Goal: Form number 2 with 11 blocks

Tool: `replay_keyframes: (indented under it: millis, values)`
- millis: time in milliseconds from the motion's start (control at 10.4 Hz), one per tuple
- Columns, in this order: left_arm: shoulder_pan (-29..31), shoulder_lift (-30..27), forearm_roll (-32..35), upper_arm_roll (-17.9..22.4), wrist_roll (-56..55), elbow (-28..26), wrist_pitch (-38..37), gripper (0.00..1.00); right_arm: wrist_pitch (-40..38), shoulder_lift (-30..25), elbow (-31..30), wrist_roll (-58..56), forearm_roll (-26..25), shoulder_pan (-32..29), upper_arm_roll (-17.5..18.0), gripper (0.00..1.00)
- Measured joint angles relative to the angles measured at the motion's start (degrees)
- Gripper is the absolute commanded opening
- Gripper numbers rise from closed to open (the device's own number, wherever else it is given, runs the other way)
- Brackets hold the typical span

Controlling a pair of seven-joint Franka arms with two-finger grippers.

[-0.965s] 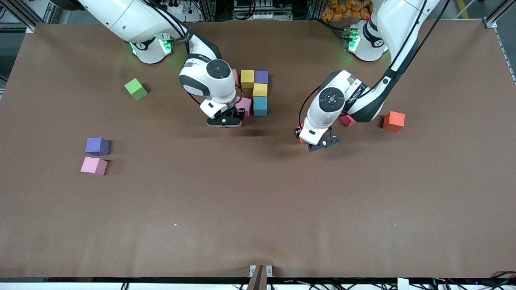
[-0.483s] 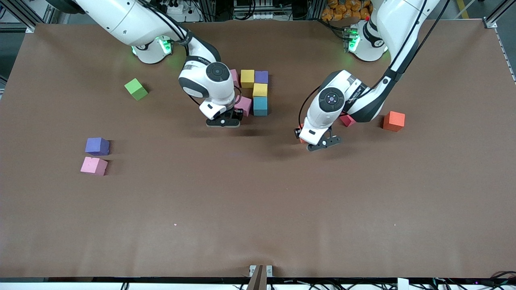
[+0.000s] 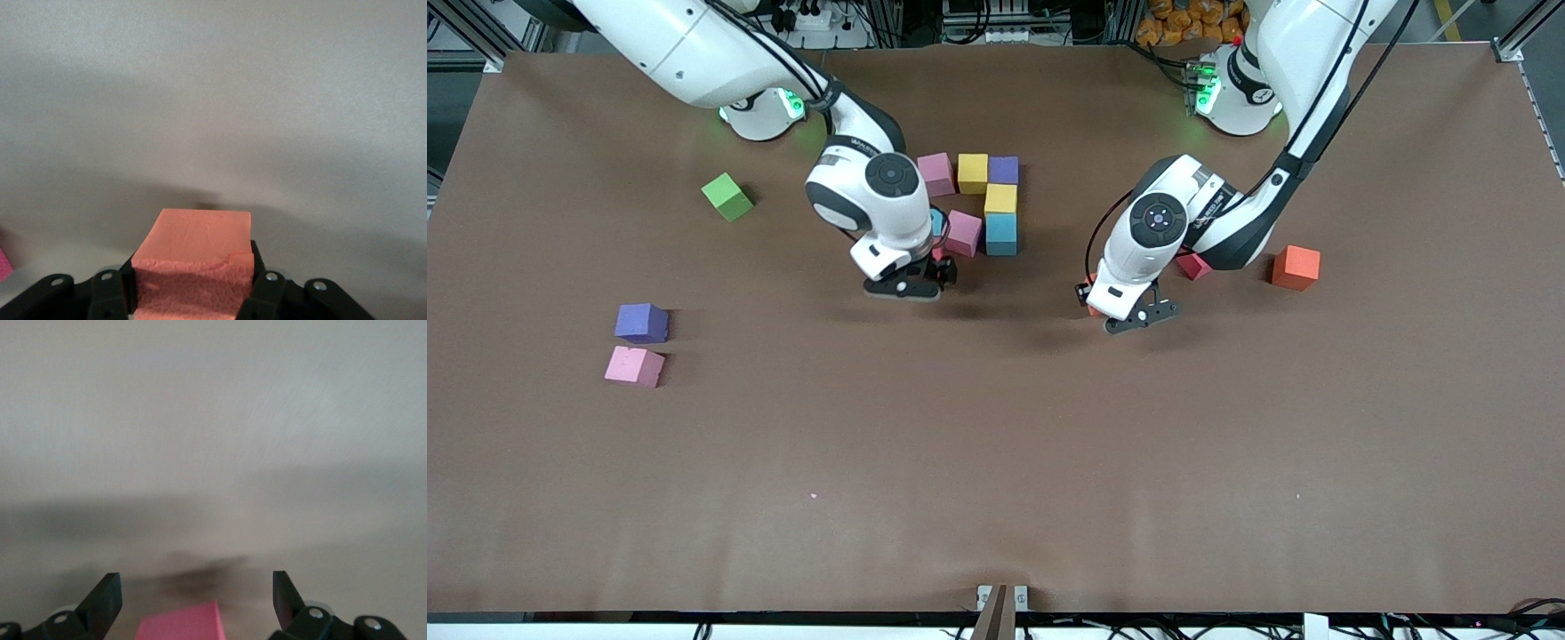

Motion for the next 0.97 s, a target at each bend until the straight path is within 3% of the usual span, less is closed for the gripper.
replay_keyframes:
  millis: [193, 290, 579, 869, 965]
  values:
    - [-0.62, 0.63, -0.29, -0.09, -0.69, 2.76, -0.25, 0.11, -1.93, -0.62, 4.37, -0.03, 2.01, -2.72, 1.29, 1.0]
    - [-1.77, 1.7, -0.54, -0.13, -2.38, 5.41, -1.67, 0.16, -2.08, -1.8, 5.24, -0.94, 3.87, -4.84, 2.19, 1.0]
    - [-6.74, 7.25, -0.54, -0.09, -6.17, 15.61, -7.74, 0.18, -5.25, -8.02, 5.69, -12.34, 13.83, -12.8, 4.05, 1.0]
    - [-13.27, 12.86, -0.54, 1.36, -9.27, 24.43, -9.21, 0.18, -8.56, -14.09, 5.69, -20.9, 23.15, -22.29, 3.75, 1.0]
    - [-15.84, 13.72, -0.54, 2.75, -9.62, 26.43, -9.36, 0.18, -8.8, -14.99, 5.66, -24.11, 25.03, -24.91, 2.2, 1.0]
